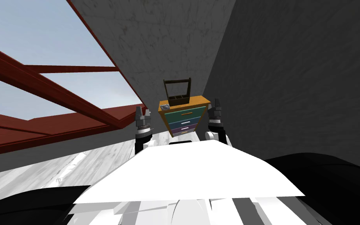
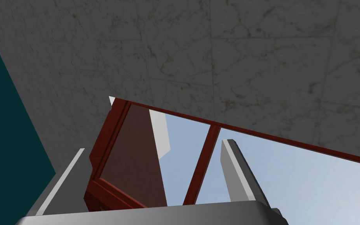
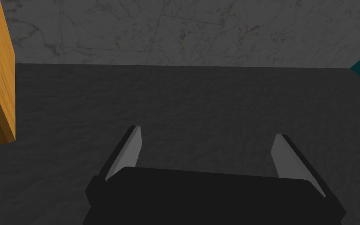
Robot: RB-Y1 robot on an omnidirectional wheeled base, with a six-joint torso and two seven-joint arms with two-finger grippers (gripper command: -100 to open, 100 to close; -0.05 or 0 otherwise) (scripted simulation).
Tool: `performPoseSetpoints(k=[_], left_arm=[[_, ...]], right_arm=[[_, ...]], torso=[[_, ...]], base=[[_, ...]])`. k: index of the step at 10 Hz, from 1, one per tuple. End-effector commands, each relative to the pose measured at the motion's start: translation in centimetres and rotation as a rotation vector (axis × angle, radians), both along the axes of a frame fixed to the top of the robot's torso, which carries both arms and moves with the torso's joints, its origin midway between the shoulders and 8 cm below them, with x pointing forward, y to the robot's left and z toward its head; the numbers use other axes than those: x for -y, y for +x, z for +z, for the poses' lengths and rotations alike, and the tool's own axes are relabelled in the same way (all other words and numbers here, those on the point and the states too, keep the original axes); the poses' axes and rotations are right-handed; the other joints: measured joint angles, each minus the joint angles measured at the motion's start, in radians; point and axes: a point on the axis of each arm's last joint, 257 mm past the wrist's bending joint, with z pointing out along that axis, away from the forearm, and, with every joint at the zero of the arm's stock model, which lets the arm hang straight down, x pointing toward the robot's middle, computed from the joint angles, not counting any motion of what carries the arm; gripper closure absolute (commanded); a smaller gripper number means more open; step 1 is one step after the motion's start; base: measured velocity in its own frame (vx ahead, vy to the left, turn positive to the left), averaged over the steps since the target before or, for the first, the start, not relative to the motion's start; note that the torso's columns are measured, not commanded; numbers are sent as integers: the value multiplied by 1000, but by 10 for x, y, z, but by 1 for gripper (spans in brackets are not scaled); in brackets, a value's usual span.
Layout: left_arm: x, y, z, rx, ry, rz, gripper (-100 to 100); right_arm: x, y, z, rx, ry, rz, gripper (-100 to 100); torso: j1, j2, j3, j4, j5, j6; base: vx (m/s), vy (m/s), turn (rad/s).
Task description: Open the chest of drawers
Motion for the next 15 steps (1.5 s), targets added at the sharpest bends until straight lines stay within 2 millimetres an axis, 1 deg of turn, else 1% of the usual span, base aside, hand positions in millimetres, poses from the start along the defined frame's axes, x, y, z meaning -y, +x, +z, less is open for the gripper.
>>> performPoseSetpoints(k=[1,3,9,10,11,12,15], left_arm=[[0,0,0,0,0,0,0],[0,0,0,0,0,0,0],[0,0,0,0,0,0,0],[0,0,0,0,0,0,0],[0,0,0,0,0,0,0],[0,0,0,0,0,0,0],[0,0,0,0,0,0,0]], right_arm=[[0,0,0,0,0,0,0],[0,0,0,0,0,0,0],[0,0,0,0,0,0,0],[-3,1,-1,-9,-49,5,-100],[-6,1,-1,-16,-87,5,-100],[-8,2,-3,-24,-129,2,-100],[-13,5,-8,-50,-275,-29,-100]], torso=[[0,40,-82,41,0,0],[0,175,-351,176,0,0],[0,618,-1234,617,0,0],[0,691,-1382,691,0,0],[0,725,-1451,724,0,0],[1,735,-1471,734,0,0],[1,737,-1476,738,0,0]], base=[[0,0,0],[0,0,0],[0,0,0],[10,8,-6],[3,20,-14],[9,30,-15],[21,46,-19]])
